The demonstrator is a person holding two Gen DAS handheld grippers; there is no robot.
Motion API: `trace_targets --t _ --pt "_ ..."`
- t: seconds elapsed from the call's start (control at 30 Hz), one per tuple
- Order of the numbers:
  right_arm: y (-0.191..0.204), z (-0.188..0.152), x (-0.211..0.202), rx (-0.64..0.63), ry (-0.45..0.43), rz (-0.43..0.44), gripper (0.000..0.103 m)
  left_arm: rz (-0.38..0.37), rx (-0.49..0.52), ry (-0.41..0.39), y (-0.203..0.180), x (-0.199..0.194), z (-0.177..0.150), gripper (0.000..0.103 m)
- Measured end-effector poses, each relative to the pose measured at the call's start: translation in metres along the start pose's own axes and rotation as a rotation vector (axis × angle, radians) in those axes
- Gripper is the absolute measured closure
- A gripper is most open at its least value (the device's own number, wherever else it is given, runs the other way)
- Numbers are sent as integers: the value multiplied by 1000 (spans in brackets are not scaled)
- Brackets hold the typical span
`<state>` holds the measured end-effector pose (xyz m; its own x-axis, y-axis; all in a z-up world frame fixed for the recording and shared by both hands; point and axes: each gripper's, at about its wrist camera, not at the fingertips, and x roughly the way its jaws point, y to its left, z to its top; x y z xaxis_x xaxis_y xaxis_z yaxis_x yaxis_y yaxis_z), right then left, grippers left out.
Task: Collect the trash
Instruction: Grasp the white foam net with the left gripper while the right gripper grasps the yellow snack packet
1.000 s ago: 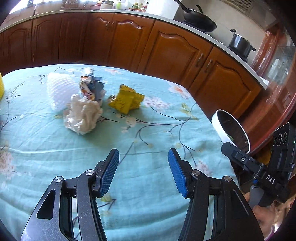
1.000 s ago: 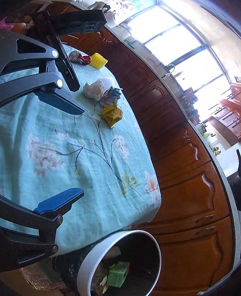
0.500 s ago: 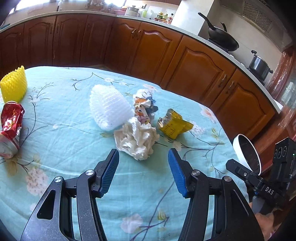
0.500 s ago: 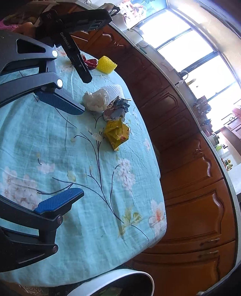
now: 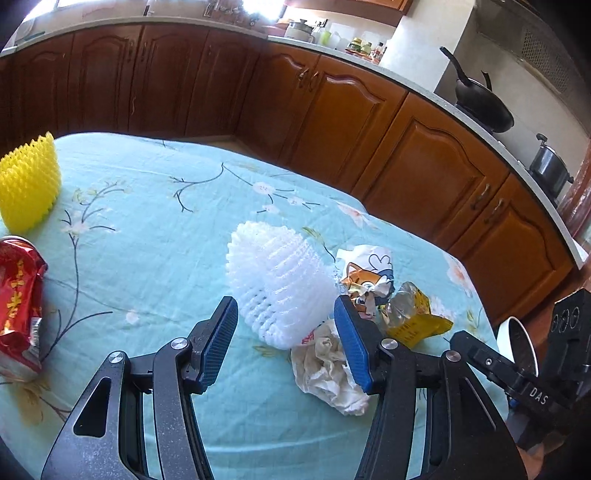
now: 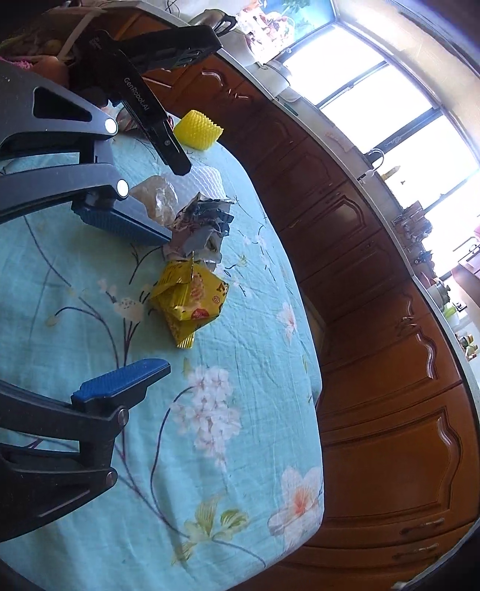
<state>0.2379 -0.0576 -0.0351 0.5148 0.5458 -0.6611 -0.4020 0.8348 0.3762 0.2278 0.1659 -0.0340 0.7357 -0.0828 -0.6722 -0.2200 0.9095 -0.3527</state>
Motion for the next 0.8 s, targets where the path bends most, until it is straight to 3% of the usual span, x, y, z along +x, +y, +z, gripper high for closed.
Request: trace_targets --t 0.07,0.17,0.2,0.43,0.67,0.8 --pt "5 3 14 -15 17 -7 46 -5 -7 24 0 10 -2 50" --pt "4 5 28 -15 40 3 69 -35 -2 59 -4 16 -8 68" --pt "3 6 30 -13 44 4 72 -47 6 65 -7 17 -10 75" --pt "-12 -2 2 0 -10 7 74 -126 62 107 -44 15 -26 83" --pt "-45 -15 -52 54 -70 -23 76 -227 140 146 -101 8 -49 84" --pt "-63 -22 -84 81 -111 -48 76 -272 209 130 -138 -4 -54 84"
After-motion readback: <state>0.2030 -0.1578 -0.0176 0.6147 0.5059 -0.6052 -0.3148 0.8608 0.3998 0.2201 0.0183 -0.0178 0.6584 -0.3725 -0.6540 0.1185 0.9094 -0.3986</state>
